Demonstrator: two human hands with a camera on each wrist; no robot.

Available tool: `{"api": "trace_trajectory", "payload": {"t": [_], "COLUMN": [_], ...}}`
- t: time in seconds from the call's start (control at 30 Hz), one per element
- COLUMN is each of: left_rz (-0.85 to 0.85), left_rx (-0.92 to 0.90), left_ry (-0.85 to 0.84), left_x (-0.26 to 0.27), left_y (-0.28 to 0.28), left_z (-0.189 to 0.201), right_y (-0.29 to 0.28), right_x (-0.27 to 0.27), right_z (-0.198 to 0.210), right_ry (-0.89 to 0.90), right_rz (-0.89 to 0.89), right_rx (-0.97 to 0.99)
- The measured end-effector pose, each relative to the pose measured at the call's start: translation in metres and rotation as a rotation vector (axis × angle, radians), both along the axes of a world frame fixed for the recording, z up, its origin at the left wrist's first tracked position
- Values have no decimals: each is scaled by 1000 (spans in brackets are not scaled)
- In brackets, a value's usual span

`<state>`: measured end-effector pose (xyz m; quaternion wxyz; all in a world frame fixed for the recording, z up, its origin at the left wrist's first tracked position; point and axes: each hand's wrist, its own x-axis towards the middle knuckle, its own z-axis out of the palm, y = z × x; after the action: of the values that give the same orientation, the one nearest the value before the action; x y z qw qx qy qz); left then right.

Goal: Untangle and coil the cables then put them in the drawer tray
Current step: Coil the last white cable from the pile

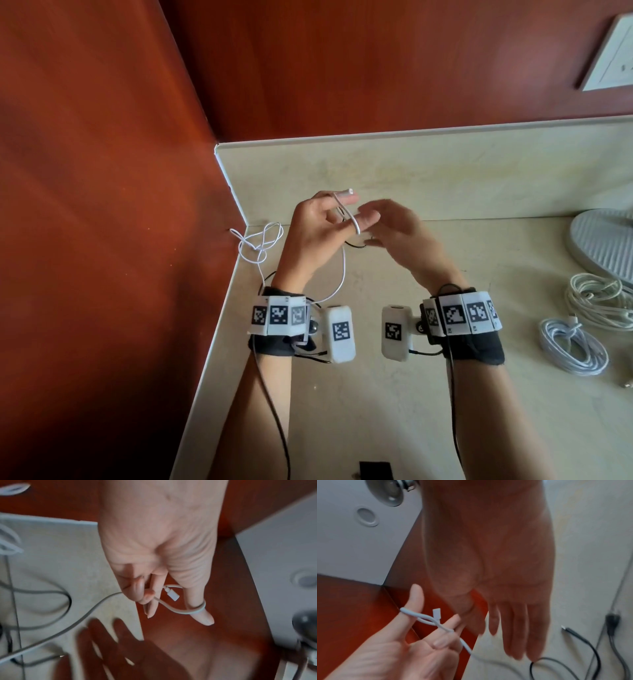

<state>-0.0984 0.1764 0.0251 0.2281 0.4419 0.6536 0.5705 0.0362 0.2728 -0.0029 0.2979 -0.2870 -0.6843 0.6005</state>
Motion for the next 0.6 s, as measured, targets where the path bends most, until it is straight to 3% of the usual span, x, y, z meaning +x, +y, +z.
{"api": "trace_trajectory", "payload": {"t": [0.1,0.23,0.3,0.43,0.53,0.6], "left_rz": [-65,18,103,219,242,266], "left_rx": [61,54,59,8,-90,-167], "left_ry": [-180,-206,-182,-88,81,183], "left_x": [3,-9,-24,-54,-66,-68], "left_y": [-5,-10,-10,-11,-12,-14], "left_z": [12,14,8,-7,-17,-21], "right_y": [-15,-25,-25,-29,-35,-37], "right_x": [-5,-15,-13,-8,-8,-9], "right_z": [-2,-3,0,9,14,17], "right_ry": [-38,-90,-94,-177,-148,-123], "right_rz": [342,334,326,378,417,431], "right_rx": [-44,-5,-44,71,124,49]}}
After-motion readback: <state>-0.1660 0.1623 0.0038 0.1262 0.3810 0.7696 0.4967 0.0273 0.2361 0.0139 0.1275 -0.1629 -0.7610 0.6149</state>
